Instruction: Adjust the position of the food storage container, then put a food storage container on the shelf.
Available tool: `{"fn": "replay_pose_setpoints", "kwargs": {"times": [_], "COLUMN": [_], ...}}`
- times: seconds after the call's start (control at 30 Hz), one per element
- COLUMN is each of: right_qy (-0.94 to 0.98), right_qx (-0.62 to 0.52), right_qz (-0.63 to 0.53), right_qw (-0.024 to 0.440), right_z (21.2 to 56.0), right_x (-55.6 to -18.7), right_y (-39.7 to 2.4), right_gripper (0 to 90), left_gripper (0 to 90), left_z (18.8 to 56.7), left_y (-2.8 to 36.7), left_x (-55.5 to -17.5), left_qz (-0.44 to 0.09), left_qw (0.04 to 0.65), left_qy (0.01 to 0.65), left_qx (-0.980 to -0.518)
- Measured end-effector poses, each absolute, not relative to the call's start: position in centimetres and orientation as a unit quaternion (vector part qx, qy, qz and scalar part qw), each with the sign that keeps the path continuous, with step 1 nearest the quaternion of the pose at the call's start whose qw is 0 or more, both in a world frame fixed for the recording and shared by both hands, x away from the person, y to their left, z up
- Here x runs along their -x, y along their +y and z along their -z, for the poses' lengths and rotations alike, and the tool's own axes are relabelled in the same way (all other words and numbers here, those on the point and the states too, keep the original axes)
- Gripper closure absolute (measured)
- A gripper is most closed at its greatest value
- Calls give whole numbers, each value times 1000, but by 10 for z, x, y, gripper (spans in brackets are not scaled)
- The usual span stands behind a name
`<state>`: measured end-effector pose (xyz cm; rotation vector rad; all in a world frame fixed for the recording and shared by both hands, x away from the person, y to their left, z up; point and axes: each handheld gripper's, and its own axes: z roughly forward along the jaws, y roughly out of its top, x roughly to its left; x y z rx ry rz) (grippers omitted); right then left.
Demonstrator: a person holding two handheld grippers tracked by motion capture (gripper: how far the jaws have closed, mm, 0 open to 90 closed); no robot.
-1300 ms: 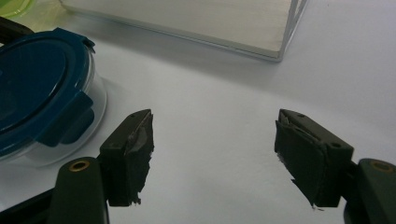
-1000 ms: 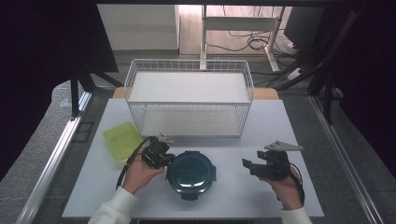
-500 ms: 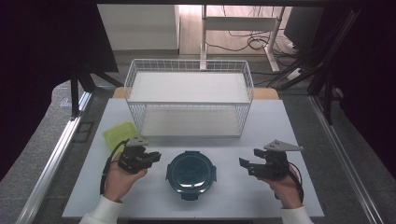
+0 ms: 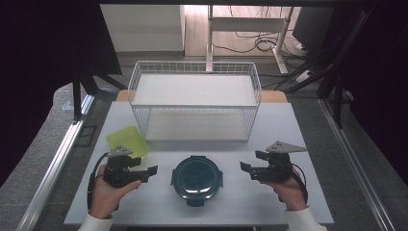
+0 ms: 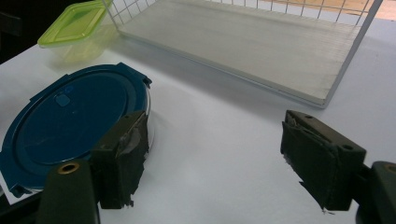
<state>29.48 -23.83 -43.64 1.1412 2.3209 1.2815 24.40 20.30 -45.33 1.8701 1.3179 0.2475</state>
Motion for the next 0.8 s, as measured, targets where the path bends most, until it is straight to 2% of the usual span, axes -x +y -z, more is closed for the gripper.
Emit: {"fn": "replay_pose_setpoints", "kwargs": {"times": [0.33,0.43,0.53,0.8], "right_qy": [798,800,802,803], "right_qx": [-399,-399,-397,-397], "right_qz": [-436,-436,-438,-441], "right_qw": [116,103,84,57], "right_z": [437,437,440,445], "right_x": [-289,-289,-290,-288], "right_y": [-238,-236,-231,-221], "right_gripper": [204,201,195,186], "left_gripper": [221,182,153,128], "left_z": [455,455,455,465], "left_y": [196,196,191,185], "left_x": [-245,-245,-243,-246], "left_qz": [-86,-46,-55,-28], "left_qw": [420,445,433,428], "left_qy": [519,514,515,520], "left_qx": [-740,-732,-738,-738]}}
